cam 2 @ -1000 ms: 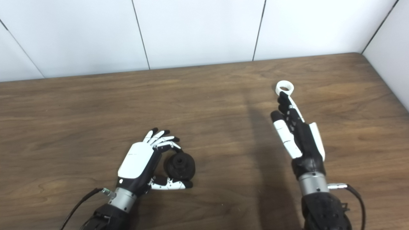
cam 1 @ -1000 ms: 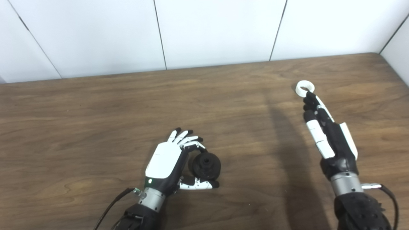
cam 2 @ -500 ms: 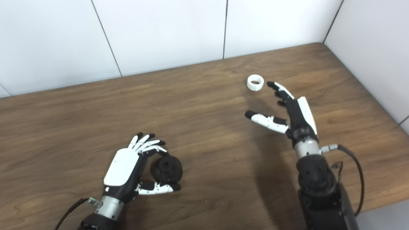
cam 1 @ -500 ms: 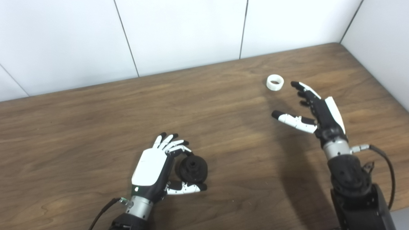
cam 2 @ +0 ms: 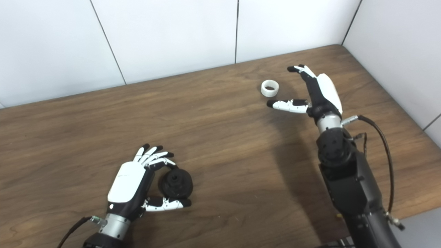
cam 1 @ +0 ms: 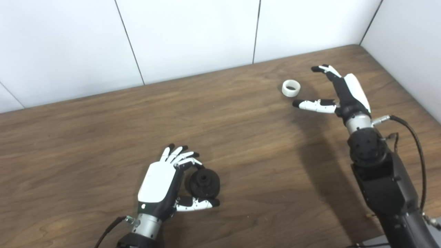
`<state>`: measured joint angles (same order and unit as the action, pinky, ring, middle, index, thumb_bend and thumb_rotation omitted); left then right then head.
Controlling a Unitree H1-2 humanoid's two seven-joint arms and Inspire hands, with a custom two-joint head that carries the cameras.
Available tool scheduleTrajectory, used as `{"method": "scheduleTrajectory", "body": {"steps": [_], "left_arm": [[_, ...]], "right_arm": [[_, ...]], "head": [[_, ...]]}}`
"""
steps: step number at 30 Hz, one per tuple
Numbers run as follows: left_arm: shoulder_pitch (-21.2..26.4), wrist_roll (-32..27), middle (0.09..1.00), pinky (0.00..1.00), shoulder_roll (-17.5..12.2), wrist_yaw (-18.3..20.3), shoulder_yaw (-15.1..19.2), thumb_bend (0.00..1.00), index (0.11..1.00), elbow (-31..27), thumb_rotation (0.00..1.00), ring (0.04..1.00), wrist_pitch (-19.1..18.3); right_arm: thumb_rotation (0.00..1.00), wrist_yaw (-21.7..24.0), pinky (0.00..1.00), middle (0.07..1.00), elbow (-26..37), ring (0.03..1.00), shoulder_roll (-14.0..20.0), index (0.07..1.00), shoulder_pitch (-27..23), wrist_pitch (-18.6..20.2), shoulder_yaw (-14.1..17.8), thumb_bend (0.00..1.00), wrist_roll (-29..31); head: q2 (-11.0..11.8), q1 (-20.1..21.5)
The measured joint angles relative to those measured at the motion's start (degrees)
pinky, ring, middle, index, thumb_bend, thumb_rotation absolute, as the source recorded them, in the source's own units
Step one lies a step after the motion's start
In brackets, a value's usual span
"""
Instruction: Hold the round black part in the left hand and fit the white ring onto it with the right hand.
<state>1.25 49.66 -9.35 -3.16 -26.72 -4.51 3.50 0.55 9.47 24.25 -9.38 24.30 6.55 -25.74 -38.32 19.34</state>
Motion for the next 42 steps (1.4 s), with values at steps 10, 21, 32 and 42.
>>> {"method": "scheduleTrajectory", "body": {"steps": [10,21,32,42], "left_arm": [[-0.17,0.13,0.795,1.0,-0.06,-0.46,-0.05,0.53,0.484,0.0,0.06,0.907,0.04],[-0.33,0.41,0.798,1.0,-0.06,-0.61,-0.03,0.53,0.484,-0.02,0.06,0.914,-0.1],[-0.4,0.49,0.8,1.0,-0.06,-0.54,-0.04,0.52,0.484,-0.11,0.06,0.914,-0.17],[-0.51,0.53,0.802,1.0,-0.05,-0.42,0.0,0.52,0.484,-0.27,0.06,0.913,-0.27]], "right_arm": [[0.29,1.19,0.92,0.955,-9.97,0.972,3.04,0.821,-6.0,-0.23,-4.13,0.79,-0.74],[0.26,1.95,0.92,0.952,-17.99,0.963,4.76,0.803,-11.74,-0.25,-9.1,0.82,-3.17],[0.22,2.0,0.95,0.953,-23.16,0.976,5.37,0.77,-16.02,-0.37,-11.84,0.85,-4.77],[0.19,2.02,0.95,0.945,-26.32,0.975,6.42,0.72,-17.79,-0.28,-12.51,0.83,-5.12]], "head": [[0.97,0.61],[1.14,0.88],[1.23,0.88],[0.7,0.7]]}}
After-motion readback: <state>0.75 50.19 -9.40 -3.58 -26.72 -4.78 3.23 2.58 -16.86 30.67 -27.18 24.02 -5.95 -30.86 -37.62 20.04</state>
